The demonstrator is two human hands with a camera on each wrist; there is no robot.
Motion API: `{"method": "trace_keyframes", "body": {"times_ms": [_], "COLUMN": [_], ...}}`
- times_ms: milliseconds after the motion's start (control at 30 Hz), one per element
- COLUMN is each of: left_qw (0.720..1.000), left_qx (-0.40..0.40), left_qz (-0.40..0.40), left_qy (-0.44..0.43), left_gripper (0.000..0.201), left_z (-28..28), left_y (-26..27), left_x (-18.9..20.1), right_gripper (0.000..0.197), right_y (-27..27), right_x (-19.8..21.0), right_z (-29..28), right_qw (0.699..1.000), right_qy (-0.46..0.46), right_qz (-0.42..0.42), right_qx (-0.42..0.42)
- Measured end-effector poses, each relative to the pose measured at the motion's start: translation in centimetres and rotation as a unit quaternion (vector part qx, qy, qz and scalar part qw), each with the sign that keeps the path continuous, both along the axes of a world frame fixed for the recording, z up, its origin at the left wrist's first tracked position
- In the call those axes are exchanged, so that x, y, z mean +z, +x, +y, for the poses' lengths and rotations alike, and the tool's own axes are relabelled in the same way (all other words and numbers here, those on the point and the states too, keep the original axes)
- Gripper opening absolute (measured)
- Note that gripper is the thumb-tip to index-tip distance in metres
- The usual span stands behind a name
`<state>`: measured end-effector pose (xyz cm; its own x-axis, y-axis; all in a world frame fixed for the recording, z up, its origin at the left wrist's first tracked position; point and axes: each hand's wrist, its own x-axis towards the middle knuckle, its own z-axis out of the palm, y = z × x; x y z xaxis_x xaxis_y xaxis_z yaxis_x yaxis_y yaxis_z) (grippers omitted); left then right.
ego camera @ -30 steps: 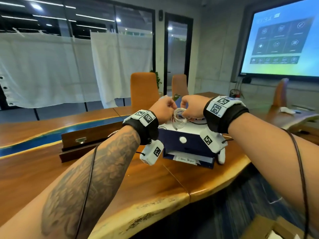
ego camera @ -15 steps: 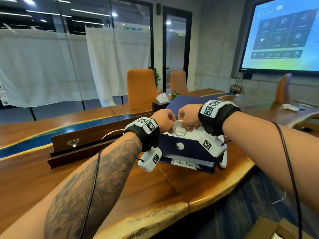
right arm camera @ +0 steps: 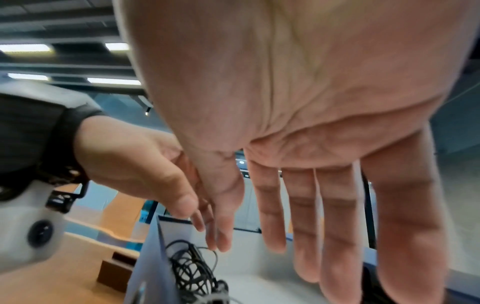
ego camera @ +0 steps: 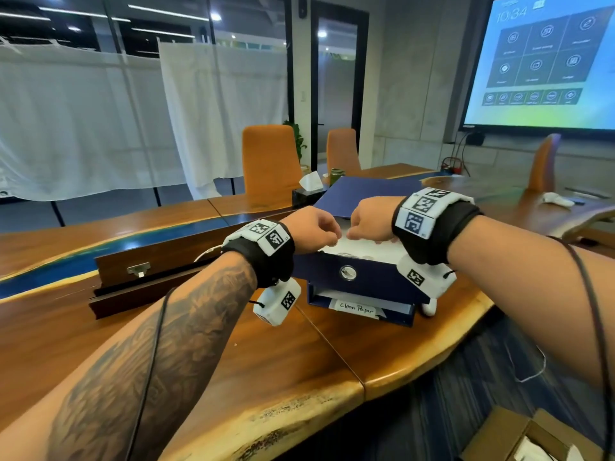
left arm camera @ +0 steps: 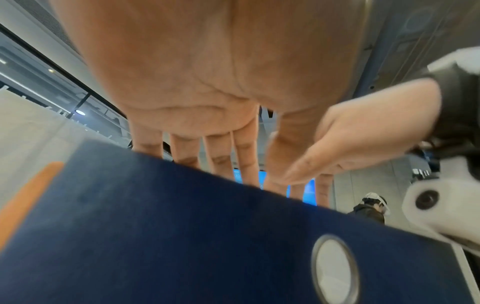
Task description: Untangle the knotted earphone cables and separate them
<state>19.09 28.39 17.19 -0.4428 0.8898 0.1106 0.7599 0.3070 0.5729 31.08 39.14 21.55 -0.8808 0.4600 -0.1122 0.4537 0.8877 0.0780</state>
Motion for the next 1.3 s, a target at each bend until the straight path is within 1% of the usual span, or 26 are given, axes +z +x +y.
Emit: {"method": "trace_keyframes", "body": {"times_ms": [67, 133, 167, 267, 367, 433, 533, 600, 700, 800, 933, 1100, 1300], "left_qw": [0.999, 0.998, 0.997, 0.992, 0.99, 0.987, 0.979, 0.973, 0.966, 0.966, 0.961, 0.958, 0.956], "left_qx": [-0.012, -0.024, -0.025, -0.019, -0.025, -0.02, -0.002, 0.011, 0.023, 0.025, 0.048, 0.063, 0.073], "left_qz": [-0.029, -0.022, 0.003, 0.097, 0.127, 0.156, 0.198, 0.224, 0.251, 0.253, 0.272, 0.279, 0.285], "left_qy": [-0.016, -0.053, -0.068, -0.077, -0.056, -0.044, -0.051, -0.06, -0.057, -0.04, 0.006, 0.024, 0.026], "left_gripper": [0.017, 0.026, 0.032, 0.053, 0.071, 0.081, 0.088, 0.087, 0.075, 0.058, 0.043, 0.035, 0.032], "left_z": [-0.9, -1.3, -1.3, -0.5, 0.9, 2.0, 3.8, 5.0, 6.8, 8.2, 9.2, 10.2, 10.0], "left_y": [0.1, 0.1, 0.1, -0.2, -0.8, -1.3, -2.4, -3.1, -4.1, -5.2, -5.9, -6.0, -5.6], "left_x": [0.5, 0.6, 0.4, -0.4, -1.0, -1.1, -1.3, -1.6, -2.3, -3.2, -4.0, -4.0, -4.0], "right_gripper": [0.05, 0.057, 0.061, 0.073, 0.081, 0.087, 0.095, 0.091, 0.071, 0.05, 0.033, 0.023, 0.021], "right_y": [1.3, 2.6, 3.1, 3.6, 3.2, 2.7, 1.8, 1.1, -0.2, -1.2, -2.0, -2.6, -3.0], "right_x": [0.1, -0.1, -0.4, -1.3, -1.8, -1.9, -2.1, -2.2, -2.4, -2.9, -3.5, -3.8, -4.0], "right_z": [0.3, 0.6, 0.8, 1.8, 3.3, 4.3, 5.7, 6.6, 7.9, 9.1, 10.1, 10.8, 10.4], "right_qw": [0.999, 0.998, 0.997, 0.999, 0.998, 0.997, 0.997, 0.998, 0.998, 0.996, 0.993, 0.988, 0.983], "right_qy": [-0.006, -0.043, -0.05, -0.014, 0.002, 0.022, 0.033, 0.025, 0.028, 0.056, 0.08, 0.12, 0.158], "right_qz": [0.022, 0.028, 0.023, 0.018, 0.056, 0.065, 0.064, 0.057, 0.039, 0.055, 0.08, 0.098, 0.09], "right_qx": [0.029, 0.048, 0.052, 0.04, 0.027, 0.018, -0.005, -0.025, -0.038, -0.033, -0.02, -0.004, 0.007]}}
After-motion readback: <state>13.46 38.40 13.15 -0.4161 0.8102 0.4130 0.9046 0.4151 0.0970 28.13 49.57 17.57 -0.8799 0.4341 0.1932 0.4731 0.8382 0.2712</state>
